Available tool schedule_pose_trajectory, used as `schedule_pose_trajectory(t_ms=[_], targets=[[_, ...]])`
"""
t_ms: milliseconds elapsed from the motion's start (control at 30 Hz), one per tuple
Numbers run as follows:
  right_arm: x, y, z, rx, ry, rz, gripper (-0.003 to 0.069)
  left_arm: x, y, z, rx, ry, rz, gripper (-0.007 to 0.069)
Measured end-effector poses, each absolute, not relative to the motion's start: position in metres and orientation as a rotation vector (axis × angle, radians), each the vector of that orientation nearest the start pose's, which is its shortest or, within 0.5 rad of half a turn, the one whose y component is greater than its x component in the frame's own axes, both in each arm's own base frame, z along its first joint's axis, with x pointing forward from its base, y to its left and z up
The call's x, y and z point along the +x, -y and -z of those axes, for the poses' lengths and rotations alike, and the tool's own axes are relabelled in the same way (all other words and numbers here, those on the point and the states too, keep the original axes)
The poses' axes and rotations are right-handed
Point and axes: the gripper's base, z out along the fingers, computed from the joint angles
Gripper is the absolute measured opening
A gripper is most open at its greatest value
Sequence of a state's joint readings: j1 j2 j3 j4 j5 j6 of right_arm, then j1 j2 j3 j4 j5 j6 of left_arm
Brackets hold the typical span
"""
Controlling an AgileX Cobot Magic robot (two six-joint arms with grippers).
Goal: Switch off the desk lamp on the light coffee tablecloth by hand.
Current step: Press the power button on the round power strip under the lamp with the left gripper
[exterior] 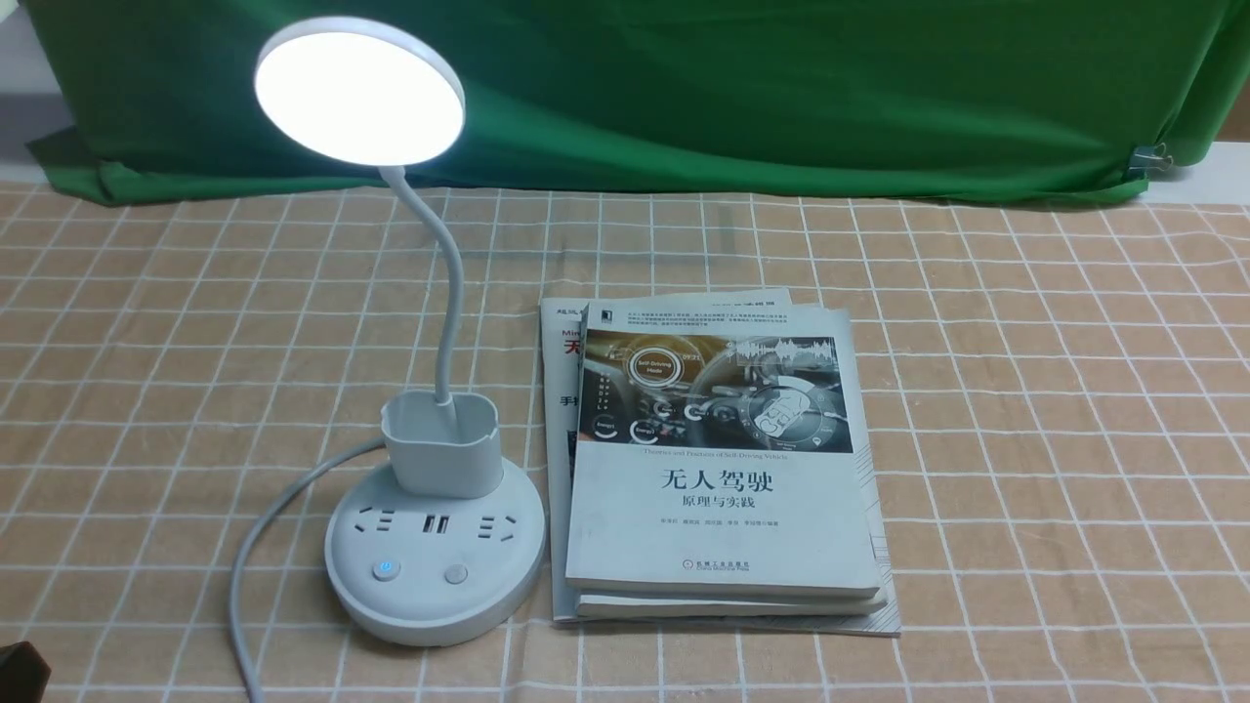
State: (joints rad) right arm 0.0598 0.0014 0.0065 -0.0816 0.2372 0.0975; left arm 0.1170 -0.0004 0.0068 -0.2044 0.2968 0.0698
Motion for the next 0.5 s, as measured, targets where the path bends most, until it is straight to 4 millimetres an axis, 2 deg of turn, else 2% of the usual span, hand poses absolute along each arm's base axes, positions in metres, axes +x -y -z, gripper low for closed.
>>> schedule_pose_trajectory(t_ms=[267,367,500], targets=[[0.056,-0.002,-0.189,-0.022,-1.728,-0.041,0.0242,0.055,-0.001,-0.186,-0.182,-1.754,0.069,-0.0003],[0.056,-0.002,-0.189,-0.022,-1.728,-0.041,0.0242,0.056,0.000,-0.192,-0.275,-1.675,0.180,-0.0003],[0.056,-0.002,-0.189,-0.022,-1.728,-0.041,0.0242,0.057,-0.002,-0.205,-0.521,-1.485,0.432,-0.0003]])
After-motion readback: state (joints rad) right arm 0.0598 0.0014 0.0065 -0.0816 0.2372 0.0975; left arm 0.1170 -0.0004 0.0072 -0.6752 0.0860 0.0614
